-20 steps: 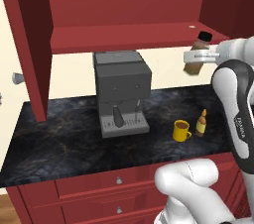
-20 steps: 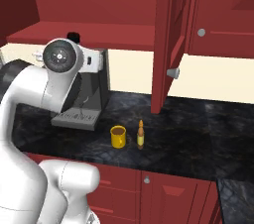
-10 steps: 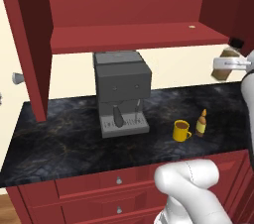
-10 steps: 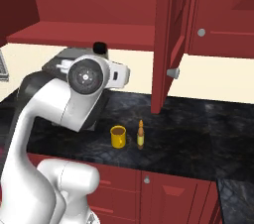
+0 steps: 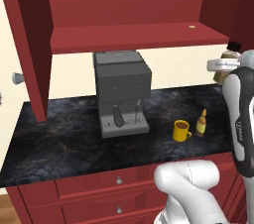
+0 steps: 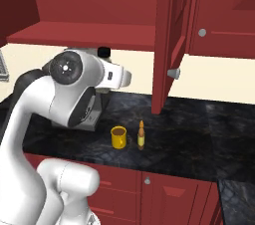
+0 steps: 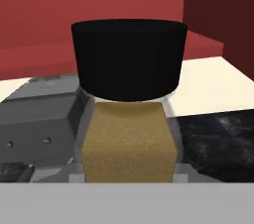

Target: Pick the cinnamon and honey bottle from the cabinet and place them next to the mug.

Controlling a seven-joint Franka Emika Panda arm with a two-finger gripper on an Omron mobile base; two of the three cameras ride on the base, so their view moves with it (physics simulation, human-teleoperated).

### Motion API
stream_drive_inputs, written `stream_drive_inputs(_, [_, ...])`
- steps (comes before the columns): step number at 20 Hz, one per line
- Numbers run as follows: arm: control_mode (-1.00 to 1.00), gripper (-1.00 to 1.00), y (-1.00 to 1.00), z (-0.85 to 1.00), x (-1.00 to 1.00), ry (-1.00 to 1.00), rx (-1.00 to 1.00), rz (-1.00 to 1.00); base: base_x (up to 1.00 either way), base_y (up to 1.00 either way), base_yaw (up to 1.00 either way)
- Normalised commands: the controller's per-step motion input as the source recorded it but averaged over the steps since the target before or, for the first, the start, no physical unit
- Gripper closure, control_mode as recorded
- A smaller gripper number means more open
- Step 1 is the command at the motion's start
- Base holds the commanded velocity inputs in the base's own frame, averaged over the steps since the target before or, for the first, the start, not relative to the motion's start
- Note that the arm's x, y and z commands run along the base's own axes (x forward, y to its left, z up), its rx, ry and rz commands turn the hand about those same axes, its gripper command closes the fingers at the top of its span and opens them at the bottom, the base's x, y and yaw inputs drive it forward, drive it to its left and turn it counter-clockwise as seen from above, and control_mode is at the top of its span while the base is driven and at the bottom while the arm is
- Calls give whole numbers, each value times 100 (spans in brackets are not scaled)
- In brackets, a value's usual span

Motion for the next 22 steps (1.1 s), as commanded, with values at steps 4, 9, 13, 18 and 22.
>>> stream_drive_inputs(4, [-100,100,-21,-10,8,23,-12,-12,0,0,0])
stream_drive_inputs(9, [-100,100,-44,-18,4,18,-10,-8,0,0,0])
stream_drive_inputs(13, [-100,100,-53,-43,1,14,-3,-2,0,0,0])
stream_drive_inputs(18, [-100,100,-44,-60,0,11,0,-1,0,0,0])
stream_drive_inputs(22, [-100,100,-22,-74,0,8,0,0,0,0,0])
